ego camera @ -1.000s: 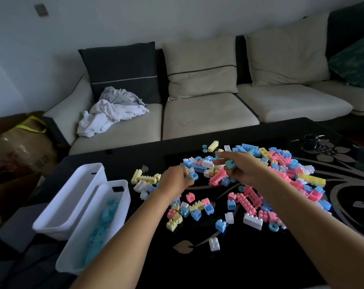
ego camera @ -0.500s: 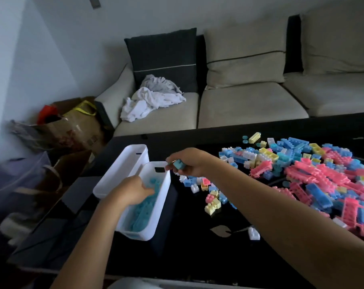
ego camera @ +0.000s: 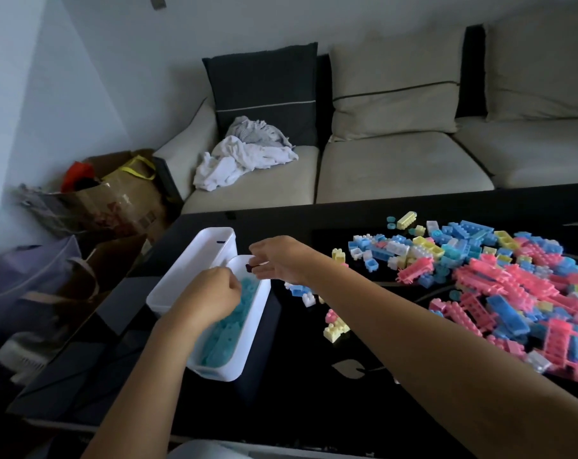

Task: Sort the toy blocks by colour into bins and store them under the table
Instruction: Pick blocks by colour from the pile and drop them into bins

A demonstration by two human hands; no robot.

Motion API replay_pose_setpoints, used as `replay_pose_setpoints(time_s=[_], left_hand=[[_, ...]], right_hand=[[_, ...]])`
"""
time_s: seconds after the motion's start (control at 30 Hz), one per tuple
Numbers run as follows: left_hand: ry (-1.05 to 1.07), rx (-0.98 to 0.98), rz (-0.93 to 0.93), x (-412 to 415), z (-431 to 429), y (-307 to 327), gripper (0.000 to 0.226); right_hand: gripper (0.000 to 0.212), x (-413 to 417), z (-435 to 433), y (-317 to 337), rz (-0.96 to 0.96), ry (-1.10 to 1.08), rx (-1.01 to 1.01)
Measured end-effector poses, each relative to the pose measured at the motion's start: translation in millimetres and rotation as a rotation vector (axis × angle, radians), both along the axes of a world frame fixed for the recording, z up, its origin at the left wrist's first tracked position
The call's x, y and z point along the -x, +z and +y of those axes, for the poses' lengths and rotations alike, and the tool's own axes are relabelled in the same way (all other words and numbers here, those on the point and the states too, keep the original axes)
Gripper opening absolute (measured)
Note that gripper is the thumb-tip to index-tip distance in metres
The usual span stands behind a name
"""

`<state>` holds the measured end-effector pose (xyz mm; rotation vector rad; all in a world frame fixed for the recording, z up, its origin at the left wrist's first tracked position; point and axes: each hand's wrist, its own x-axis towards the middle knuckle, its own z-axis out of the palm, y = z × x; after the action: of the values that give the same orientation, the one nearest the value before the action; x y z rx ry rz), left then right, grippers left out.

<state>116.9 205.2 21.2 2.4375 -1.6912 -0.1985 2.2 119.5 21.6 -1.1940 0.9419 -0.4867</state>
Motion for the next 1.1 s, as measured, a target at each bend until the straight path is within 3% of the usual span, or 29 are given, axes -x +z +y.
replay_pose_setpoints(time_s=[0.2, 0.43, 0.63, 0.77, 0.9, 1.1], left_hand=[[-0.207, 0.240, 0.176, 65.0, -22.8, 6.8, 0.022], [-0.566, 0.210, 0.415, 158.9, -64.1, -18.3, 0.029], [-0.775, 0.198, 0.366, 222.2, -105.7, -46.9, 0.036], [-0.864, 0.190, 0.213, 243.1, -129.9, -64.4, 0.046], [-0.825, 0.201, 0.149, 238.8, -138.6, -81.7, 0.038], [-0.740, 0.243, -0.011, 217.0, -136.0, -87.5, 0.033]], right_hand=[[0.025, 90.8, -5.3, 12.7, 0.059, -0.030, 0.269], [0.009, 229.0, -15.0, -10.9, 0.415, -0.221, 0.563], [0.015, 297.9, -18.1, -26.5, 0.757, -0.290, 0.754], [0.022, 298.6, -19.4, -39.2, 0.832, -0.257, 0.869], [0.023, 287.1, -26.5, -45.1, 0.887, -0.138, 0.954], [0.004, 273.2, -50.2, -64.7, 1.122, 0.011, 0.980]])
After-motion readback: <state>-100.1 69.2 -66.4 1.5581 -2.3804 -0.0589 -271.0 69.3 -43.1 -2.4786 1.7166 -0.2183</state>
